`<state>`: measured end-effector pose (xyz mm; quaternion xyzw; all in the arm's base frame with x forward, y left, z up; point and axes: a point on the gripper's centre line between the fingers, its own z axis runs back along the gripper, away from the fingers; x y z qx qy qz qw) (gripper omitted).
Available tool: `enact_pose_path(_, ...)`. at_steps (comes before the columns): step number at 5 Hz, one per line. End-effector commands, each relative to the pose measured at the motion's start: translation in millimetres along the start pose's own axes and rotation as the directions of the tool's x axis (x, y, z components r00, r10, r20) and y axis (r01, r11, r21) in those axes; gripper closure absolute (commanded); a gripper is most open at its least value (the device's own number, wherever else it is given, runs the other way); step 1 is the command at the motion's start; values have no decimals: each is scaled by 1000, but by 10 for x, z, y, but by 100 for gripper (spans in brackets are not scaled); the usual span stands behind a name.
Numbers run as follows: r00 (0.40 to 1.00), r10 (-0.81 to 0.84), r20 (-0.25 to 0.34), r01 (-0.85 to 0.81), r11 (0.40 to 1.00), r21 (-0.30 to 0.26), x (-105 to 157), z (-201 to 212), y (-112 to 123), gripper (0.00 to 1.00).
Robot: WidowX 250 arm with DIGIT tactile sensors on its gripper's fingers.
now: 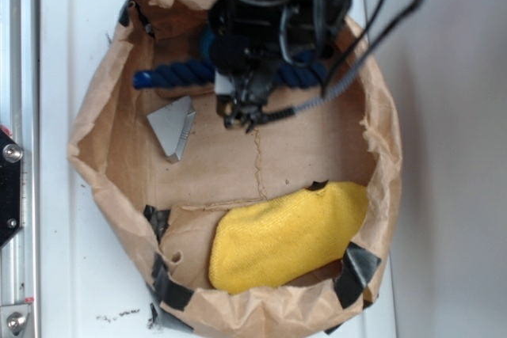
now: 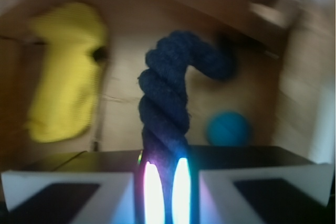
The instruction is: Grab the blue rope.
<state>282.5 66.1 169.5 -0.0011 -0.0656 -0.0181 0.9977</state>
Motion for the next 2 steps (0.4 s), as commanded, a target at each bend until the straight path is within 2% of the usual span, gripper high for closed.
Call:
enact_pose_path(1, 988, -58, 143, 48, 996, 74, -60, 358, -267, 100)
enact_pose_path(2, 987, -66, 150, 47, 991, 125, -61, 359, -298, 100)
